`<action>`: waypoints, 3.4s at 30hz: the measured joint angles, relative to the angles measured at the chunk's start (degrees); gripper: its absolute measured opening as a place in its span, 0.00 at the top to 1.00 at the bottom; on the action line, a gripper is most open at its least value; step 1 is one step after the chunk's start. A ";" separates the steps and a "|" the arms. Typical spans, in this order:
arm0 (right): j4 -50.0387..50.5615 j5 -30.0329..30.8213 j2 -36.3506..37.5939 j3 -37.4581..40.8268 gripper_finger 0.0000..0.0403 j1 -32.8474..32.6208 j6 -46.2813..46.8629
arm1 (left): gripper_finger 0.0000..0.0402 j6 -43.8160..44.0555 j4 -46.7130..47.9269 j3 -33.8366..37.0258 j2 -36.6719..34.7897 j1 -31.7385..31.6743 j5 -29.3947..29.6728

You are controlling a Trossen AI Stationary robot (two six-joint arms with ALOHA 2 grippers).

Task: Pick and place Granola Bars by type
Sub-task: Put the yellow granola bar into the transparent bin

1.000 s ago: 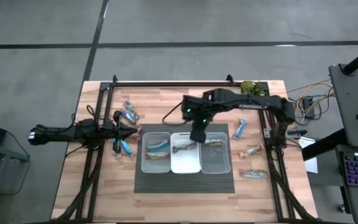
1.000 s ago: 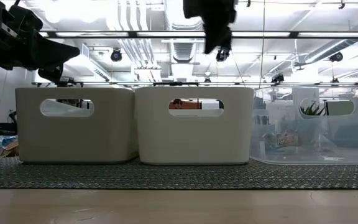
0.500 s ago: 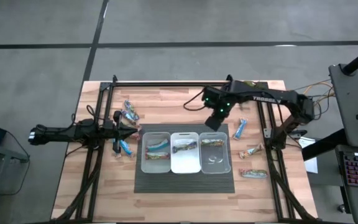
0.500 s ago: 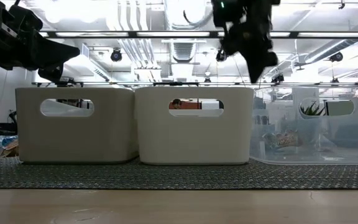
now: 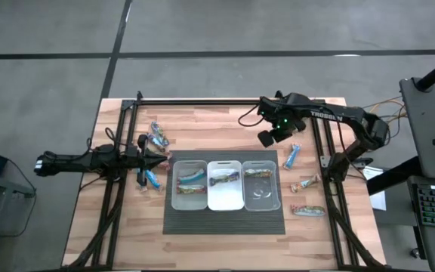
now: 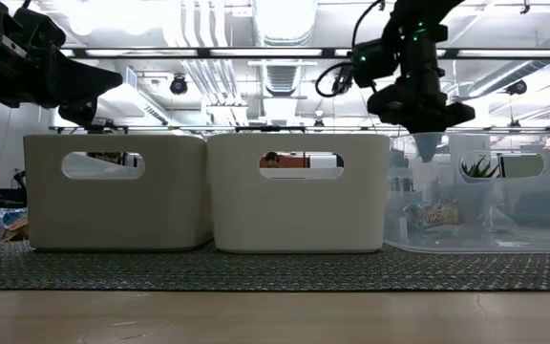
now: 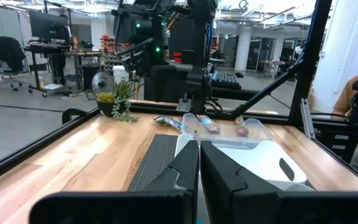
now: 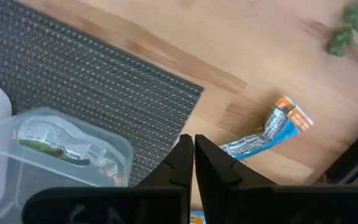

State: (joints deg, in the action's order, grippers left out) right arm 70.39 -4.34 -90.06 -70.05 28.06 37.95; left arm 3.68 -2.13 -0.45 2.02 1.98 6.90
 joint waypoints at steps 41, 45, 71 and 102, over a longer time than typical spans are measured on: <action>-0.22 1.33 20.17 22.59 0.98 1.35 19.45 | 1.00 0.00 0.00 0.00 -0.02 0.00 0.00; -0.50 2.49 20.17 22.74 0.98 1.34 21.62 | 1.00 -0.02 0.00 -0.01 -0.02 0.00 0.02; -5.16 5.90 20.13 25.29 0.98 -0.73 46.58 | 1.00 -0.01 0.00 -0.02 -0.02 0.00 0.02; -15.68 6.25 16.82 30.88 0.51 -0.69 53.52 | 1.00 -0.01 0.00 -0.01 -0.02 0.00 0.01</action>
State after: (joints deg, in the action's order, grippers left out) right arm 54.71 1.92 -73.23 -39.16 27.38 91.47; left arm 3.67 -2.13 -0.45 2.00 1.98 6.90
